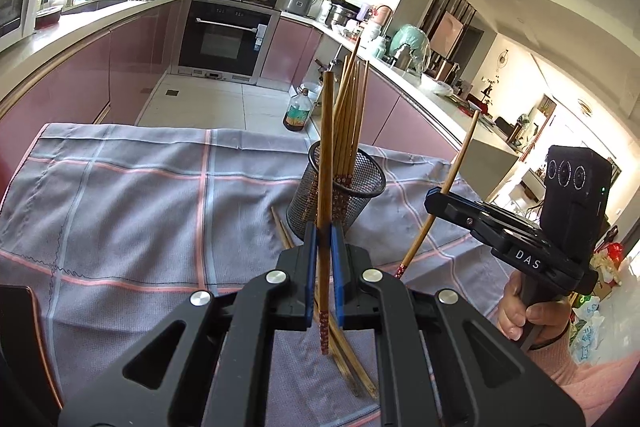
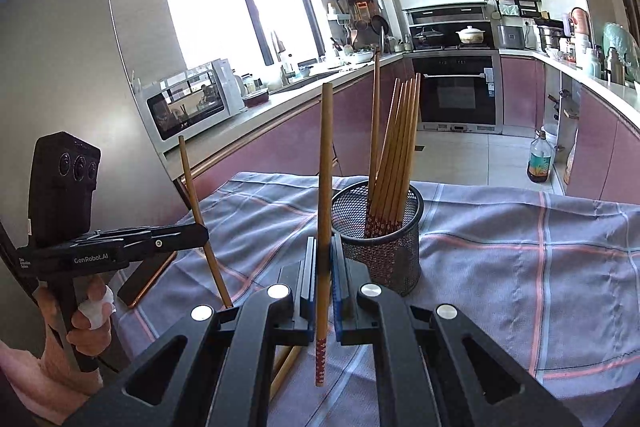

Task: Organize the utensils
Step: 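Lift the chopstick upright with the right gripper over the holder, then lower the chopstick into the mesh holder with the right gripper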

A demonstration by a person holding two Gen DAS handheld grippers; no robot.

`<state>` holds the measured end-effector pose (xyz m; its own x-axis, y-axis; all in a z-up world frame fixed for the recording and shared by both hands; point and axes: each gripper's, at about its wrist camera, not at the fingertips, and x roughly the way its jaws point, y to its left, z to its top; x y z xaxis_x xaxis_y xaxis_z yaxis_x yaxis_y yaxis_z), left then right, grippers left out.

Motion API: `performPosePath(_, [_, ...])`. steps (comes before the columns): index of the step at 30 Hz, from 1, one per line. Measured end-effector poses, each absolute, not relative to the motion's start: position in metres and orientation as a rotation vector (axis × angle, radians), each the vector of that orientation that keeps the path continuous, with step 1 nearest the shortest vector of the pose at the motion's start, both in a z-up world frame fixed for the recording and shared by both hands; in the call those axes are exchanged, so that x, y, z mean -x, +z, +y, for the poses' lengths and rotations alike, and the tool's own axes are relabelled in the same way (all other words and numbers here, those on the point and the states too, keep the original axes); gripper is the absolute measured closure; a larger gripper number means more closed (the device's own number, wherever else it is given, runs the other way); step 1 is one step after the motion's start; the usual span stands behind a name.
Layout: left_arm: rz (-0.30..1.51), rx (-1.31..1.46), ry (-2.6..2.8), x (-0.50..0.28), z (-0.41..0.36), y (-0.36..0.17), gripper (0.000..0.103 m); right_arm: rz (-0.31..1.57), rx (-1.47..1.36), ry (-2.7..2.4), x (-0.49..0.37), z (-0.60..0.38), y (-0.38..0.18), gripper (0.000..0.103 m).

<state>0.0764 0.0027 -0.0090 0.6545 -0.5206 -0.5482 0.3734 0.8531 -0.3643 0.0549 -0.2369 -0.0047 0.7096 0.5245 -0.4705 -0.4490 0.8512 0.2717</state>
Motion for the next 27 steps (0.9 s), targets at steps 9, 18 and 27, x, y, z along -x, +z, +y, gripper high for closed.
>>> performPosePath(9, [0.646, 0.238, -0.525, -0.083, 0.004, 0.006, 0.095, 0.524, -0.138, 0.532, -0.058, -0.24, 0.007, 0.098])
performPosePath(18, [0.597, 0.24, -0.536, -0.095, -0.003, 0.026, 0.095, 0.477, -0.131, 0.522, -0.062, -0.244, 0.024, 0.098])
performPosePath(27, [0.557, 0.234, -0.547, -0.111, -0.01, 0.046, 0.095, 0.429, -0.128, 0.514, -0.069, -0.248, 0.042, 0.098])
